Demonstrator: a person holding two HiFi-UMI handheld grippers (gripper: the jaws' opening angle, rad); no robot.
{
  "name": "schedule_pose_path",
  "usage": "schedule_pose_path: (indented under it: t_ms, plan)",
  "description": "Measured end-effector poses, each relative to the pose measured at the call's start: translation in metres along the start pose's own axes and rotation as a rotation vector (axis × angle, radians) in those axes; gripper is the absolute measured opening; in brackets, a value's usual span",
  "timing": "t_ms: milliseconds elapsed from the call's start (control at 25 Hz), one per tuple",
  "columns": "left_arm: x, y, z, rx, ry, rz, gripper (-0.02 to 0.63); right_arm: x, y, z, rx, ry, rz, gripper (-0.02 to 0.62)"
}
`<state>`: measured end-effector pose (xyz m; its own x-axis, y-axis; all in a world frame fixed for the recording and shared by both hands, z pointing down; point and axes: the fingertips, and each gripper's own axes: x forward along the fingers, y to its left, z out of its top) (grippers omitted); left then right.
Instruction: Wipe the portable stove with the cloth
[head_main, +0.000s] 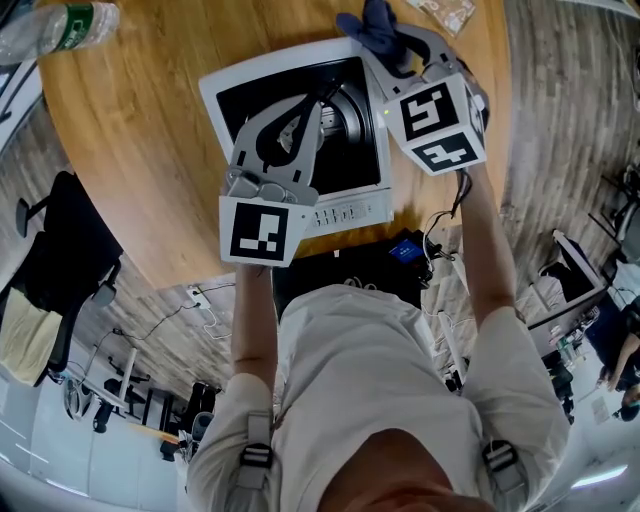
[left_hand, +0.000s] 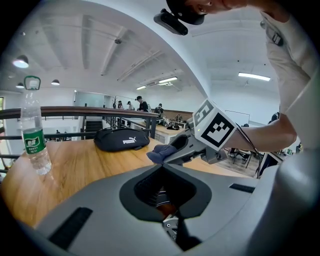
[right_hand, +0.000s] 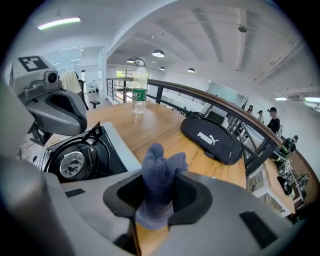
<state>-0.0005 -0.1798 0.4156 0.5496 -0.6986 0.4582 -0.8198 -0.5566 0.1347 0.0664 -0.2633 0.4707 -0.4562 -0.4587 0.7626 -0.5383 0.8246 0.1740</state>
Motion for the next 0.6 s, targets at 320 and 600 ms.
schedule_pose_path:
  t_ms: [320,600]
  plan:
    - [0.010,0.012,0.013,0.001,-0.041,0.007,0.020,0.008,0.004,0.006,-0.065,0.026,0.040,0.132]
    - [-0.002,0.023,0.006,-0.024,-0.034,0.022,0.020,0.024,0.013,0.008,-0.088,0.075,0.103,0.132]
